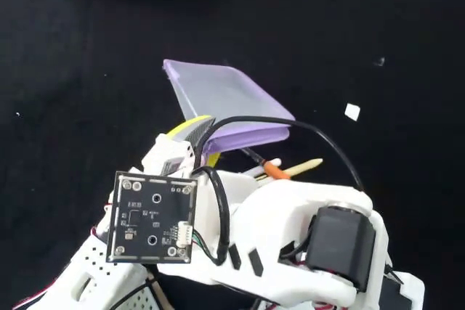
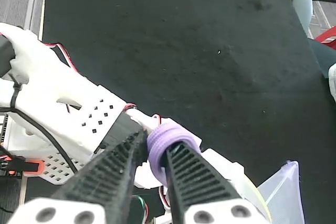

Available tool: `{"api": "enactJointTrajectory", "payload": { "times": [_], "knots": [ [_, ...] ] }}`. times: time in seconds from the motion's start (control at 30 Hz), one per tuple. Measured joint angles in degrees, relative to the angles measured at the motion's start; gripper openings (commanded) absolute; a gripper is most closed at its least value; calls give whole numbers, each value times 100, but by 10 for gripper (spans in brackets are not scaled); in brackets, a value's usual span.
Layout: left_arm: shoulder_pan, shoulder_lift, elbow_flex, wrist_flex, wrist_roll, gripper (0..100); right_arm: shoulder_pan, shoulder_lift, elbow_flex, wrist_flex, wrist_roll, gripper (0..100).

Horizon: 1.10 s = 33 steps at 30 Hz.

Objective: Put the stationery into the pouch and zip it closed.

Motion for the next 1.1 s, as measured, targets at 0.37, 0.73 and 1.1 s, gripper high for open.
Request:
{"api": "enactJointTrajectory", "payload": {
  "times": [0.37, 0.73, 1.1],
  "knots": [
    [-18, -9, 360, 0, -273, 101, 97, -18, 0, 0, 0, 12],
    [-176, 0, 360, -202, -870, 30, 1248, -897, 334, 0, 343, 12],
    [-923, -9, 466, -2004, -721, 29, 3130, -1503, 756, 0, 624, 12]
  ]
}}
